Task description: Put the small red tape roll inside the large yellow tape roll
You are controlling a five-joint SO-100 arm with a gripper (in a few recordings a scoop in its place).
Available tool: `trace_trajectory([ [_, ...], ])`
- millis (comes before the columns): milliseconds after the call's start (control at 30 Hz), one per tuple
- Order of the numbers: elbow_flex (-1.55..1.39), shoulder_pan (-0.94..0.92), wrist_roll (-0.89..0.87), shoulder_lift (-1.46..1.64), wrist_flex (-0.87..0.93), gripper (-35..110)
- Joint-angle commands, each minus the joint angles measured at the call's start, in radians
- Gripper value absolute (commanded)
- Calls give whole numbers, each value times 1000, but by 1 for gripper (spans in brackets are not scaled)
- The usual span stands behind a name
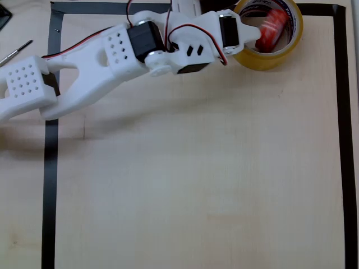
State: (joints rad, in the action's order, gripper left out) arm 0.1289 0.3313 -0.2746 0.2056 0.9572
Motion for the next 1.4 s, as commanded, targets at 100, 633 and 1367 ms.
trace_trajectory([
  [100,110,61,-38,414,170,0],
  [633,110,40,-41,663,851,0],
  [1367,-1733,-249,149,1839,382,0],
])
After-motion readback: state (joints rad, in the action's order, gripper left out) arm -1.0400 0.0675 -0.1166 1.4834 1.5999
